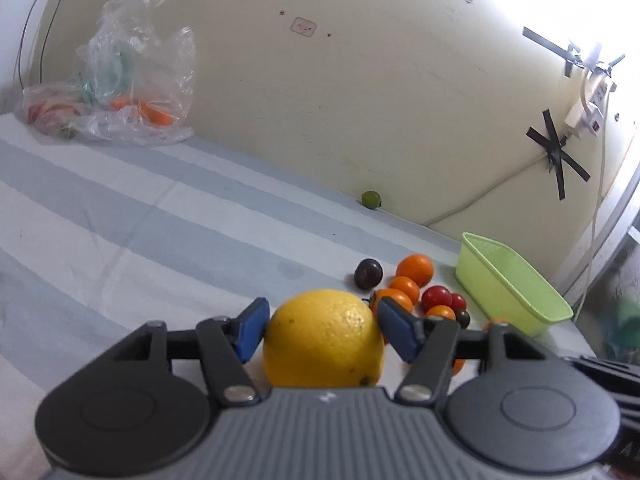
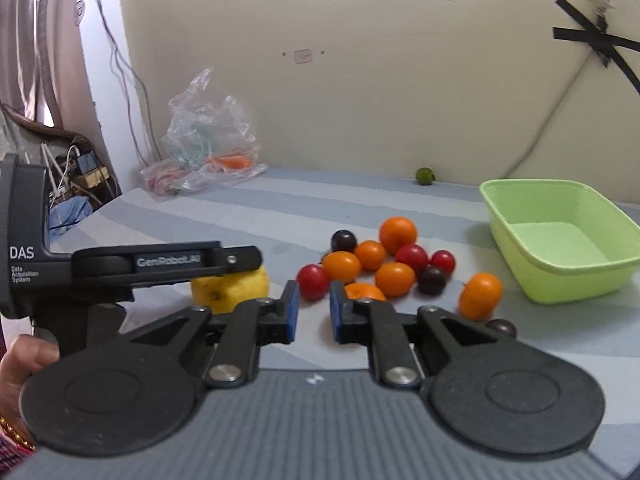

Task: Organize fruits
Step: 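Close the right gripper on the lemon while the left gripper clamps it too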

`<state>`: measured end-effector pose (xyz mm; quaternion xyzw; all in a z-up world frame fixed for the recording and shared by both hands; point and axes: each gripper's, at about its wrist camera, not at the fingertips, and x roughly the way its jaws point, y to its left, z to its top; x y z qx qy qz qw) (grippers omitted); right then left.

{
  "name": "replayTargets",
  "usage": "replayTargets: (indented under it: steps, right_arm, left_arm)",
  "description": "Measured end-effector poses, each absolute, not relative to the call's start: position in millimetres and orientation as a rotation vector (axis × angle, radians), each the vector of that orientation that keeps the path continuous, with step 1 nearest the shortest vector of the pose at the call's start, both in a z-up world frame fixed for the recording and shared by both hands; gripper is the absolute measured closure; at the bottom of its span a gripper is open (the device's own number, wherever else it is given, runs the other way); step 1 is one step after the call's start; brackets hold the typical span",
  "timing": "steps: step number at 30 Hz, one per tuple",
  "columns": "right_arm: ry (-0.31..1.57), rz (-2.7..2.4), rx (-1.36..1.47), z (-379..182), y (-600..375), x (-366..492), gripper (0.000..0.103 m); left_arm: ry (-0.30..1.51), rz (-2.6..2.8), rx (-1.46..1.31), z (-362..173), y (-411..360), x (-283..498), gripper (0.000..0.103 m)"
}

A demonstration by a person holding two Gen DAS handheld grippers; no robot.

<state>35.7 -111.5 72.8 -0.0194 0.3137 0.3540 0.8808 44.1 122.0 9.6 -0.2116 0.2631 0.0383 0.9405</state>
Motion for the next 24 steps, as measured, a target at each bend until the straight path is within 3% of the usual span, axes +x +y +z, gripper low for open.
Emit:
replayTargets:
  steps: [3, 5, 12, 24]
  right_arm:
    - [0.67, 0.792, -0.078, 66, -102, 34, 0.078]
    - [0.664, 0.823, -0.147, 59, -91, 31, 0.056]
    - [0.601, 0.939, -0.312, 42, -50, 18, 0.029]
    - [0.541, 0.964, -0.445, 26, -4, 31, 0.035]
  left_arm:
    - [0.548, 0.068, -0.485, 9, 130, 44, 0.042]
    - [0.56, 0.056, -0.536, 7, 138, 45, 0.042]
    - [0.568, 0.044, -0.565, 7, 147, 48, 0.042]
    - [0.586, 0.051, -0.607, 15, 172, 42, 0.042]
